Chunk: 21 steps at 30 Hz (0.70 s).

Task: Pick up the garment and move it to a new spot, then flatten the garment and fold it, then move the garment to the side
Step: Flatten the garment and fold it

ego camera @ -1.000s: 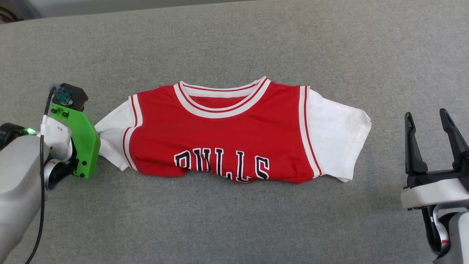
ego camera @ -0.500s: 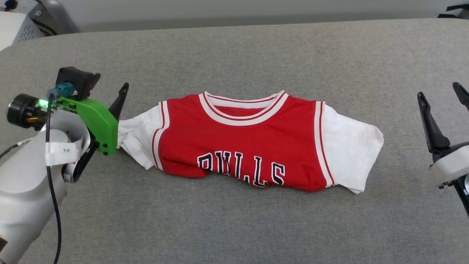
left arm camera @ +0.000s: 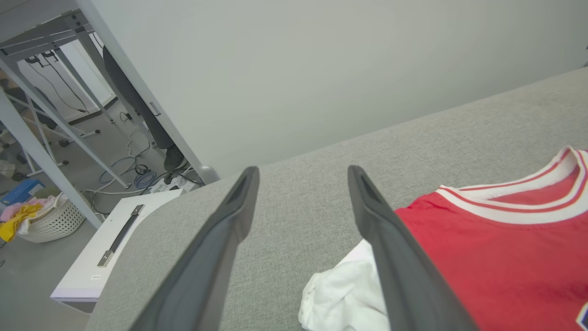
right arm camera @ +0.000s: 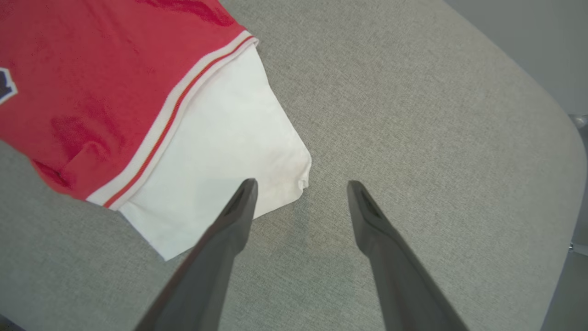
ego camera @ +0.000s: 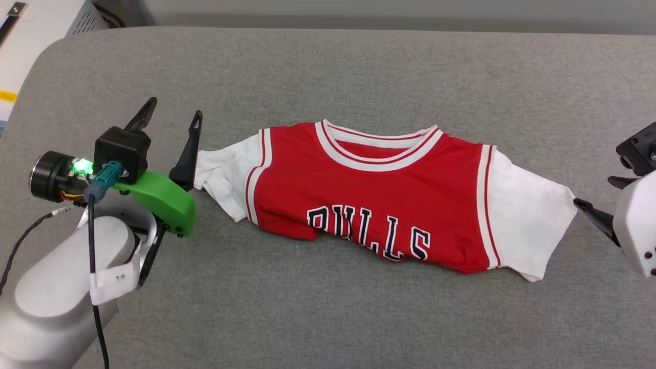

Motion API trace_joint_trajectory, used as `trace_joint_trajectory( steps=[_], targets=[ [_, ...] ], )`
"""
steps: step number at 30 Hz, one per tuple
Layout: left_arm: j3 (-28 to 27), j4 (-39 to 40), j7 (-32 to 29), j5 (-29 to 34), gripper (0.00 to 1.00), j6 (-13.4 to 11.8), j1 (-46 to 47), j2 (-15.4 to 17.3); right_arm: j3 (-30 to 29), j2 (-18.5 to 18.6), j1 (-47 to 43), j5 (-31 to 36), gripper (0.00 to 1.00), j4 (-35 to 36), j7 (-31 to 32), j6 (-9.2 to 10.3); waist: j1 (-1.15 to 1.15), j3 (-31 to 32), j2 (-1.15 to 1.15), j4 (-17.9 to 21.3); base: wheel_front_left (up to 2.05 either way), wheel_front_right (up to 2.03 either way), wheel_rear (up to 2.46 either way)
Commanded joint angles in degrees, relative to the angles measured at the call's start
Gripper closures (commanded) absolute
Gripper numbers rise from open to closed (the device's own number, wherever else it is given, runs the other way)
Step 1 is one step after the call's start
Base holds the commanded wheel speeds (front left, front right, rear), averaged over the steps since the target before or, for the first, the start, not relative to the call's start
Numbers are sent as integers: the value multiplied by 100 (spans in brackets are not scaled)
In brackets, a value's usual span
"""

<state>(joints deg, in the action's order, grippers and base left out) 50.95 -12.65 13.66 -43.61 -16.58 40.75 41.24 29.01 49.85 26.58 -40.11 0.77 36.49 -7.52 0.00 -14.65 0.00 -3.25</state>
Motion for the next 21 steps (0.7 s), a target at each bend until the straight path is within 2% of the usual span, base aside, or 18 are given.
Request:
trace_joint_trajectory(
  steps=[1, 7, 12, 17, 18, 20, 21],
  targets=[
    [-30, 100, 46, 114, 0, -95, -109, 21, 129, 53, 173, -115, 0, -121, 148, 3, 0, -169, 0, -159, 0, 0, 0],
    [-107, 453, 84, 255, 0, -321, -154, 28, 576, 24, 653, -349, 0, -860, 309, 3, 0, -526, 0, -377, 0, 0, 0],
    [-192, 557, 104, 313, 0, -392, -150, 9, 1110, -177, 779, -461, 0, -1491, 161, 3, 0, -751, 0, -482, 0, 0, 0],
    [-276, 532, 114, 311, 0, -402, -180, 51, 1575, -307, 737, -726, 0, -1768, -106, 3, 0, -778, 0, -421, 0, 0, 0],
    [-294, 504, 115, 300, 0, -389, -185, 68, 1640, -312, 751, -759, 19, -1810, -208, 3, 0, -752, 0, -388, 0, 0, 0],
    [-324, 442, 117, 268, 0, -329, -170, 95, 1713, -302, 796, -792, 100, -1844, -448, 3, 0, -691, 0, -325, 0, 0, 0],
    [-336, 414, 117, 248, 0, -297, -158, 102, 1726, -288, 826, -786, 100, -1850, -593, 3, 0, -662, 0, -301, 0, 0, 0]
  ],
)
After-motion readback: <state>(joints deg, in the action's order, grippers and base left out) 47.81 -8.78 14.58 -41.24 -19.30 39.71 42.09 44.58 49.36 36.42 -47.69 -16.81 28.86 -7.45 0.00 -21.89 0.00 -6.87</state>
